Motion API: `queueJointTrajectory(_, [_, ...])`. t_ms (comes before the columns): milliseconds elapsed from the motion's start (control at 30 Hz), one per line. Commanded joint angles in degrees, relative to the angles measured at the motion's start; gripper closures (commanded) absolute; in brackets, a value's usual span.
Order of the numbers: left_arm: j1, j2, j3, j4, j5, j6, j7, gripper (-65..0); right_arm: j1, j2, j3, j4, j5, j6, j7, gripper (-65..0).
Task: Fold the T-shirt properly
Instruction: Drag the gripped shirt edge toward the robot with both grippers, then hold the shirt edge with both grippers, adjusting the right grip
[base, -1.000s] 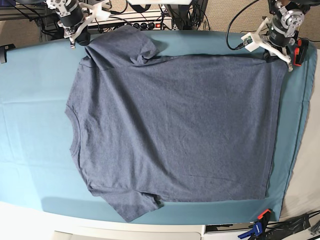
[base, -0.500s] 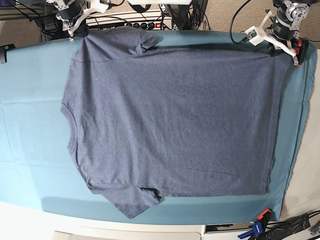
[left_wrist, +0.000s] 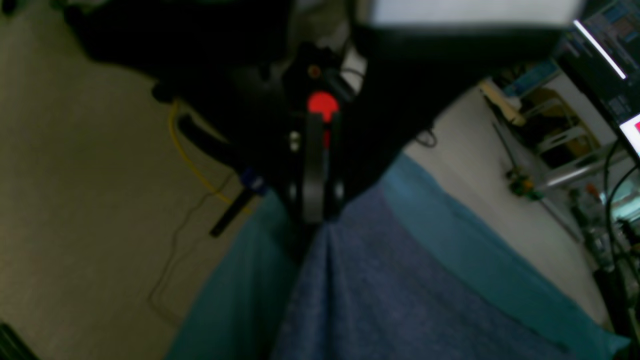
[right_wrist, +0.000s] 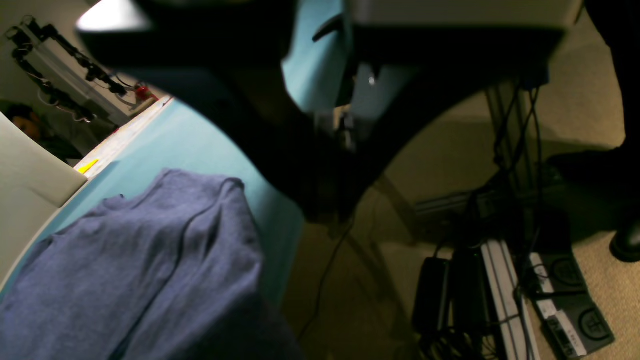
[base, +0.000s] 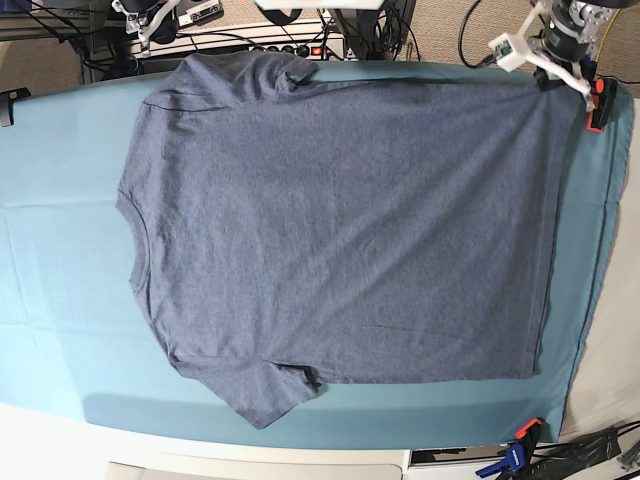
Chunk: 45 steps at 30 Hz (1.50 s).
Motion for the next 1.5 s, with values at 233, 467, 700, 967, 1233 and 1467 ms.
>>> queueJointTrajectory(233, [0.8,-0.7,-0.4,1.9,0.6,1.9,-0.2,0.0,-0.5,0.1,0.2,0.8,-2.8,-9.6,0.0,0.0])
queueJointTrajectory(467, [0.8,-0.7,-0.4,1.9,0.6,1.9,-0.2,0.0,1.9,0.2,0.2,0.8,-2.8,-10.0,2.6,-29.4])
queueJointTrajectory(700, [0.8,-0.7,-0.4,1.9,0.6,1.9,-0.3,0.0,2.7,0.2,0.2,0.7,-1.3,-9.8,3.9,-30.7])
queueJointTrajectory(967, [0.8,-0.7,-0.4,1.9,0.4,1.9,-1.3,0.0,6.8,0.1,0.2,0.6,4.5,-5.6,3.9,-30.7])
queueJointTrajectory(1233, [0.8,-0.7,-0.4,1.9,0.4,1.9,-1.3,0.0,6.8,0.2,0.2,-0.6,5.1,-3.4,3.9,-30.7])
queueJointTrajectory(1467, [0.7,-0.7,-0.4,1.9,0.4,1.9,-1.6,0.0,7.5,0.1,0.0,-2.8,4.9,-4.0,4.1,-30.7])
